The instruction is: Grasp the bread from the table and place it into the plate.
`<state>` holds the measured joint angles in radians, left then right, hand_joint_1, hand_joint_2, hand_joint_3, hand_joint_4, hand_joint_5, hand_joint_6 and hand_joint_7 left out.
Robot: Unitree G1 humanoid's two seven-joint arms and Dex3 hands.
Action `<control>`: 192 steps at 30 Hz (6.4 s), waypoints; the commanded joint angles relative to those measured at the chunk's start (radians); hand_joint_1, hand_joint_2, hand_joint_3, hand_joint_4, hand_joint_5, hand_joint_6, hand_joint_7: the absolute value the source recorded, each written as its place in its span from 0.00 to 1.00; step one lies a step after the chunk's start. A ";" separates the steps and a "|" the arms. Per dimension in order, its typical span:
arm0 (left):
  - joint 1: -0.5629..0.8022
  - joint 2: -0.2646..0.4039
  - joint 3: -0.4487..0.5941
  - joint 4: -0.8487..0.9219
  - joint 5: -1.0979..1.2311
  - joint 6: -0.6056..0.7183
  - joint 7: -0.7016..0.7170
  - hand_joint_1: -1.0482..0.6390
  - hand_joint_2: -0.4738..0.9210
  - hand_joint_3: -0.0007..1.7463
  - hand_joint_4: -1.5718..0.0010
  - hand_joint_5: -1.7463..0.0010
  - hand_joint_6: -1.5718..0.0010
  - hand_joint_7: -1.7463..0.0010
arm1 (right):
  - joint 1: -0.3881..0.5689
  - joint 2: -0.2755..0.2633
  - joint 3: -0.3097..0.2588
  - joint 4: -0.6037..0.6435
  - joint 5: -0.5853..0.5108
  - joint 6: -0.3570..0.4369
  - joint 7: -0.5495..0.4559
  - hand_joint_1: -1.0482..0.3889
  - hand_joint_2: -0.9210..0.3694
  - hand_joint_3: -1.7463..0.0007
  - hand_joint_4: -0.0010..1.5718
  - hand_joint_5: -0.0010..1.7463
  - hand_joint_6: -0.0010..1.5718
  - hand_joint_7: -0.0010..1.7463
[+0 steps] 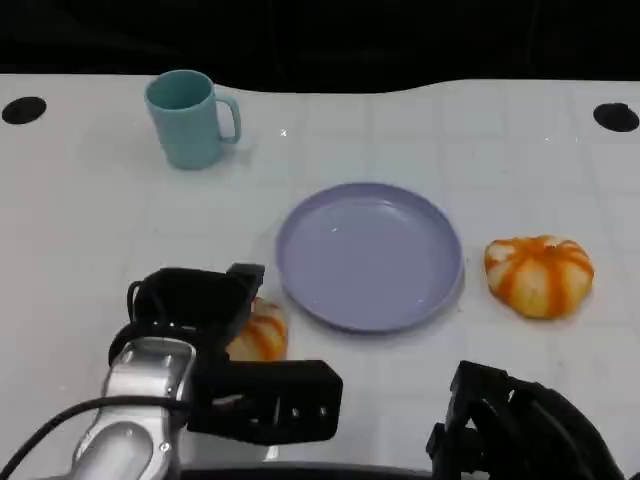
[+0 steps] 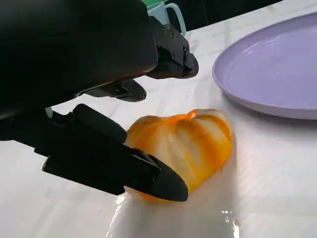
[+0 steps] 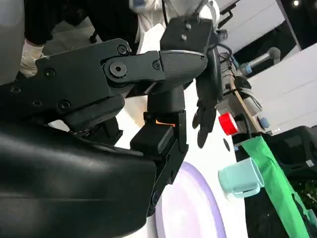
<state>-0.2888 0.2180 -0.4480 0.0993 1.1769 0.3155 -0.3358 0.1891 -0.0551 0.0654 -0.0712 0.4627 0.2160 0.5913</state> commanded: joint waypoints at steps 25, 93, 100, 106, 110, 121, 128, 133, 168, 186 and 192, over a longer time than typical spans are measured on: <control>-0.140 0.033 -0.081 0.272 -0.227 0.004 -0.044 0.26 0.93 0.00 0.74 0.97 0.83 0.99 | 0.012 -0.015 -0.009 -0.017 0.004 -0.003 0.004 0.23 0.00 0.86 0.55 0.92 0.48 0.81; 0.066 0.105 0.047 0.089 -0.359 -0.371 0.705 0.57 0.92 0.20 0.47 0.00 0.58 0.00 | 0.013 -0.026 -0.023 -0.025 0.015 0.009 0.003 0.23 0.00 0.86 0.55 0.92 0.48 0.81; 0.095 0.117 0.092 -0.016 -0.367 -0.393 0.695 0.57 0.63 0.65 0.44 0.00 0.56 0.00 | 0.013 -0.025 -0.023 -0.022 0.014 0.007 0.004 0.23 0.00 0.86 0.55 0.93 0.48 0.82; 0.069 0.096 0.114 -0.050 -0.416 -0.431 0.644 0.58 0.57 0.78 0.40 0.00 0.52 0.00 | 0.008 -0.023 -0.025 -0.010 0.019 0.007 0.011 0.24 0.00 0.86 0.54 0.92 0.47 0.81; 0.022 0.072 0.108 -0.020 -0.426 -0.444 0.622 0.57 0.56 0.79 0.39 0.00 0.51 0.00 | 0.010 -0.021 -0.025 -0.007 0.024 0.007 0.017 0.25 0.00 0.86 0.54 0.92 0.47 0.81; -0.069 0.022 0.073 0.079 -0.410 -0.465 0.615 0.57 0.61 0.72 0.39 0.00 0.52 0.00 | 0.021 -0.018 -0.015 -0.032 0.012 0.013 -0.004 0.23 0.00 0.86 0.54 0.92 0.48 0.81; -0.024 0.037 0.084 -0.019 -0.395 -0.441 0.586 0.57 0.57 0.76 0.38 0.00 0.50 0.01 | 0.020 -0.023 -0.016 -0.034 0.015 0.014 -0.002 0.23 0.00 0.86 0.54 0.92 0.48 0.81; 0.017 0.103 0.083 -0.219 -0.317 -0.277 0.307 0.46 0.70 0.45 0.52 0.07 0.46 0.60 | 0.020 -0.025 -0.018 -0.031 0.018 0.014 0.004 0.23 0.00 0.86 0.55 0.92 0.48 0.81; 0.042 0.060 0.033 -0.103 -0.071 -0.015 0.010 0.19 0.96 0.00 0.71 0.99 0.85 1.00 | 0.024 -0.027 -0.024 -0.029 0.023 0.008 0.016 0.23 0.00 0.86 0.55 0.93 0.47 0.82; -0.104 0.023 -0.020 0.353 -0.234 -0.142 0.287 0.37 1.00 0.00 0.46 0.87 0.58 0.96 | 0.029 -0.028 -0.021 -0.033 0.017 0.002 0.018 0.23 0.00 0.85 0.55 0.92 0.48 0.81; -0.125 0.033 -0.034 0.442 -0.289 -0.212 0.334 0.44 1.00 0.08 0.44 0.40 0.29 0.96 | 0.032 -0.029 -0.021 -0.039 0.017 0.005 0.016 0.23 0.00 0.86 0.55 0.92 0.48 0.81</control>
<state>-0.4286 0.2360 -0.4678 0.4909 0.9079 0.1212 -0.0044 0.2132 -0.0742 0.0542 -0.1015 0.4739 0.2286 0.6052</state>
